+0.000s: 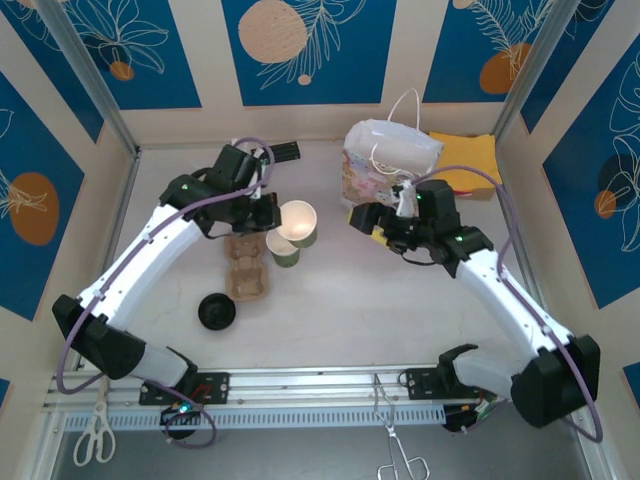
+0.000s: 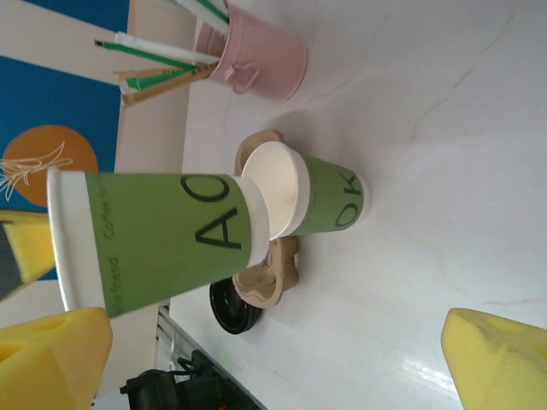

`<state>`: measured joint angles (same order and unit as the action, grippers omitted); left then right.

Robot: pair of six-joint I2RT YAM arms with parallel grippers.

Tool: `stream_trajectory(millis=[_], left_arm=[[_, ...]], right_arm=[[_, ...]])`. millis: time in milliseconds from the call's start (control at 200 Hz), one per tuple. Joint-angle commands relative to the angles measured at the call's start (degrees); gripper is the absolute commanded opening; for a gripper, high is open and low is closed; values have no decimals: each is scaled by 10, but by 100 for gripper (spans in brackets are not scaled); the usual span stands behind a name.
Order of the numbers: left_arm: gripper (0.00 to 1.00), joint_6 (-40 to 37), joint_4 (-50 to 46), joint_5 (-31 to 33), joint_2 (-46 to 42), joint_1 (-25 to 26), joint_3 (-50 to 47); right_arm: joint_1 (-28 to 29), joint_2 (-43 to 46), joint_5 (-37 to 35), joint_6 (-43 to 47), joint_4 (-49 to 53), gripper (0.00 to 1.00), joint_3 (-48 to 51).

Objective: Pack the takeout coffee

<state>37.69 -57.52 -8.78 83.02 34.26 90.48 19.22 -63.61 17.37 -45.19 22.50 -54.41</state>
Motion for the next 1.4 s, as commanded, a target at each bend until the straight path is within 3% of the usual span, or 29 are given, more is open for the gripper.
stream_trajectory(millis=[0,250,440,1325,1395], left_arm=[[0,26,13,31,-5,40,-10],[0,59,71,49,18,111,-87],[0,62,103,57,43,134,-136],[0,68,162,27,106,148,-200],[7,65,154,30,105,148,-194]], right_arm=[[-27,41,-5,34,78,99,17],[-48,96,1,47,117,99,35],[-48,116,-2,48,128,99,52],[9,64,-27,41,92,99,50],[12,60,-29,42,92,99,48]])
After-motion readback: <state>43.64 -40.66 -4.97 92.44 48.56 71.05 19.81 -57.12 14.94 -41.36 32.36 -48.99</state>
